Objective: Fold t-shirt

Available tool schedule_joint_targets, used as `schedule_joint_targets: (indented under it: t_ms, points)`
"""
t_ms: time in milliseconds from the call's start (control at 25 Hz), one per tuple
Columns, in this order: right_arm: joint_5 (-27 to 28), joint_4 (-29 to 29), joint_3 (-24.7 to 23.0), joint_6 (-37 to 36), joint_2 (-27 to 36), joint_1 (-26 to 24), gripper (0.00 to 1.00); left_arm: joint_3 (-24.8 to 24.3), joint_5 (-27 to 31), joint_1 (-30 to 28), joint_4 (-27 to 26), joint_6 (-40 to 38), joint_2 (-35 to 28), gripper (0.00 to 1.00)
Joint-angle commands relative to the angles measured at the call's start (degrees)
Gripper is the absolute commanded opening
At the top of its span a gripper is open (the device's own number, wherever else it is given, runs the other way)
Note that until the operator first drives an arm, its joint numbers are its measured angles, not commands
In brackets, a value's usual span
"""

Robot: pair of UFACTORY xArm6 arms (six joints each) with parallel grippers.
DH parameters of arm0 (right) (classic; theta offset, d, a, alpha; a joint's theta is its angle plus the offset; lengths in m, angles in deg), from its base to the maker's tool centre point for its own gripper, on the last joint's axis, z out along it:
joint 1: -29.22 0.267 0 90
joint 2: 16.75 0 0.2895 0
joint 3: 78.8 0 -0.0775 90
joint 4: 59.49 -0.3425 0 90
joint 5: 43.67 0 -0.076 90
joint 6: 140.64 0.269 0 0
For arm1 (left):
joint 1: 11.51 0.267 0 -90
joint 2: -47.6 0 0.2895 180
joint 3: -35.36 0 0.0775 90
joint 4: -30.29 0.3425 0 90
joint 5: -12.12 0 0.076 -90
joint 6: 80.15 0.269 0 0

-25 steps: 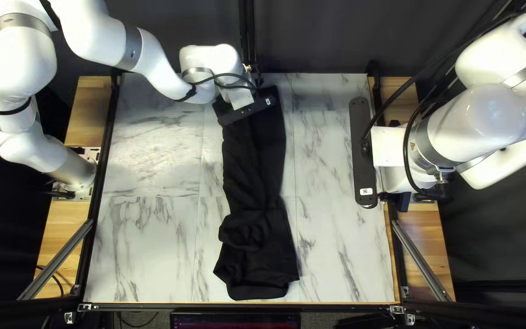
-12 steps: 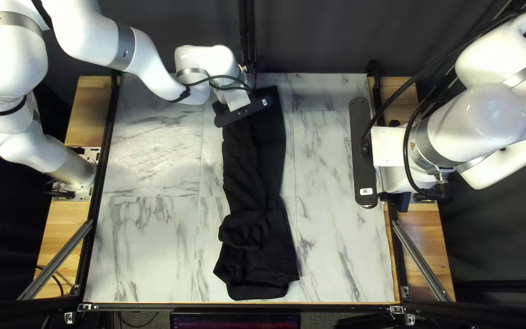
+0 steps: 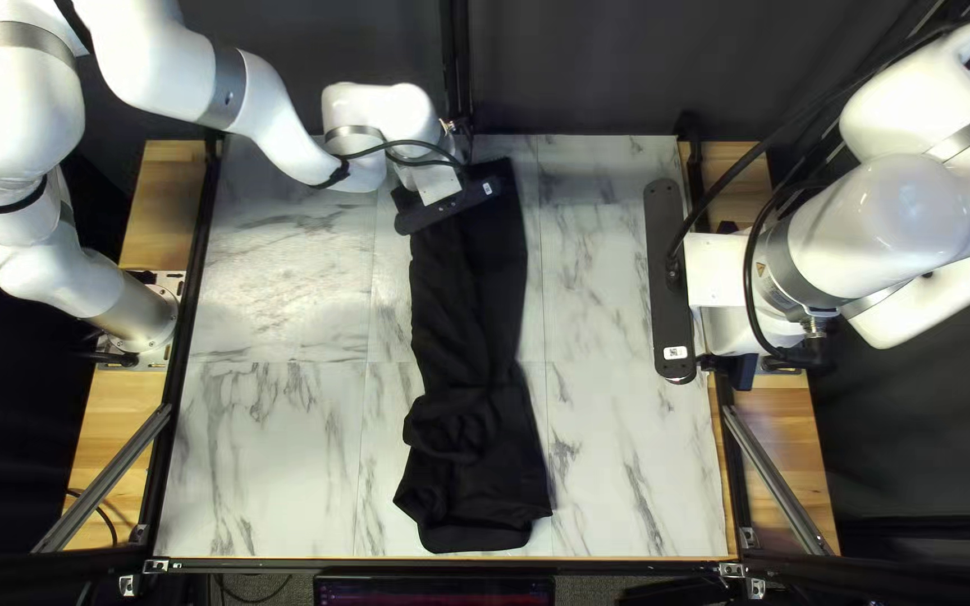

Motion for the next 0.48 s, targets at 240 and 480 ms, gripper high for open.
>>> schedule_joint_targets:
  t_ms: [240, 480]
  points:
    - [0.0, 0.0, 0.0, 0.0, 0.0, 0.0, 1.0, 4.2, 3.1, 0.7, 0.6, -1.5, 3.7, 0.01]
    - [0.0, 0.0, 0.0, 0.0, 0.0, 0.0, 1.0, 4.9, 4.5, 0.4, 0.6, -2.1, 4.1, 0.0]
